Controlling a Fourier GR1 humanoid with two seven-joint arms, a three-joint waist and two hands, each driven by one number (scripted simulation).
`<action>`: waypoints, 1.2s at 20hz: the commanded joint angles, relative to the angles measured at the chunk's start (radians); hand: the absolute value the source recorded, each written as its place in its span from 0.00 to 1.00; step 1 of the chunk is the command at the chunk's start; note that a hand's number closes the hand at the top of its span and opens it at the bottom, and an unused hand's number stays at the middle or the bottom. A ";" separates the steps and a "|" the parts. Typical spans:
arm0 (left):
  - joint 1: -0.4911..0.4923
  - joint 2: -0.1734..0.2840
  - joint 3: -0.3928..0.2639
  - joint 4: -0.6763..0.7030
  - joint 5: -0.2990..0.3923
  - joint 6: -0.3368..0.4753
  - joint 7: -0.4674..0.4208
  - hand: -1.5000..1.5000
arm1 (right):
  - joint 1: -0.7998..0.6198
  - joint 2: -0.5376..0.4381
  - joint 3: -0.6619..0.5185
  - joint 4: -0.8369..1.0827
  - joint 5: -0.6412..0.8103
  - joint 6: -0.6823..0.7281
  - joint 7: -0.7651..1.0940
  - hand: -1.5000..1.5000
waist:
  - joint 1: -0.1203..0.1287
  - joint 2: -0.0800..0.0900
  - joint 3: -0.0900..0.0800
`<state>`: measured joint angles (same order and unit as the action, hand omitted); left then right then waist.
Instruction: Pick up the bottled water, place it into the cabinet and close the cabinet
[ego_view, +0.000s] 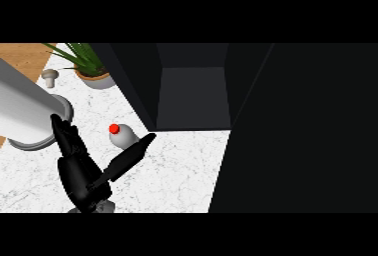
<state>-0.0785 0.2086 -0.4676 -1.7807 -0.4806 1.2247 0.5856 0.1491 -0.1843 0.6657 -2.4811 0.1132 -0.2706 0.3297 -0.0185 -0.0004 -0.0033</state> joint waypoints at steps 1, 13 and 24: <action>-0.030 0.011 -0.006 0.065 0.153 0.040 -0.107 0.00 | -0.076 0.031 0.038 -0.083 0.146 -0.036 0.127 0.00 | 0.006 0.000 -0.001; 0.011 -0.146 0.111 0.248 0.529 -0.105 -0.637 0.00 | -0.028 -0.038 0.037 -0.050 0.115 -0.060 0.023 0.00 | 0.003 0.001 -0.002; -0.049 -0.208 0.260 0.587 0.880 -0.266 -1.088 0.00 | 0.024 -0.102 0.085 -0.117 0.126 -0.093 0.005 0.00 | -0.003 0.000 0.000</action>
<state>-0.1175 0.0105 -0.2369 -1.2976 0.2900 1.0015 -0.3565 0.1389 -0.2567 0.7125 -2.4751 0.1262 -0.3597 0.2898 -0.0207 0.0004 -0.0034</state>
